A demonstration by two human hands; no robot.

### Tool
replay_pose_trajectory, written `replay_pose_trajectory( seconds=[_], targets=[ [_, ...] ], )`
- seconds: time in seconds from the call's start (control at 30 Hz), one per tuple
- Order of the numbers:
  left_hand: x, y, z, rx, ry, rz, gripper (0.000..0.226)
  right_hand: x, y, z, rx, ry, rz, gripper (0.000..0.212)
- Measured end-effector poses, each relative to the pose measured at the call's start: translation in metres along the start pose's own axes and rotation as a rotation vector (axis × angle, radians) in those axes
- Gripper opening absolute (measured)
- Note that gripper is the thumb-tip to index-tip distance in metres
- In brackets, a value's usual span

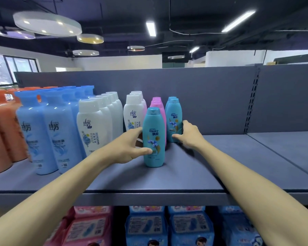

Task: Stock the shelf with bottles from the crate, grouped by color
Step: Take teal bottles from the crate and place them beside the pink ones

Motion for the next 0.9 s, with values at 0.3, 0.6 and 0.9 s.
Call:
replay_pose_trajectory(
  seconds=[0.3,0.6,0.9],
  targets=[
    [0.002,0.000,0.002,0.018,0.010,-0.110,0.041,-0.006,0.003,0.012,0.047,-0.010,0.107,0.043],
    [-0.014,-0.017,0.014,0.145,0.118,-0.413,0.045,-0.034,0.016,0.065,0.003,0.213,0.212,0.046],
    [0.001,-0.043,-0.010,0.185,0.140,-0.460,0.047,-0.037,0.024,0.107,-0.076,0.275,0.110,0.043]
  ],
)
Point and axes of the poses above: each hand's wrist, its own z-axis away from the middle knuckle, its own y-axis out of the back of the hand, x = y × z, the point moved 8 cm from there along -z, towards the middle knuckle, and after that the axes turned 3 degrees about -z, right-handed, at the moved point
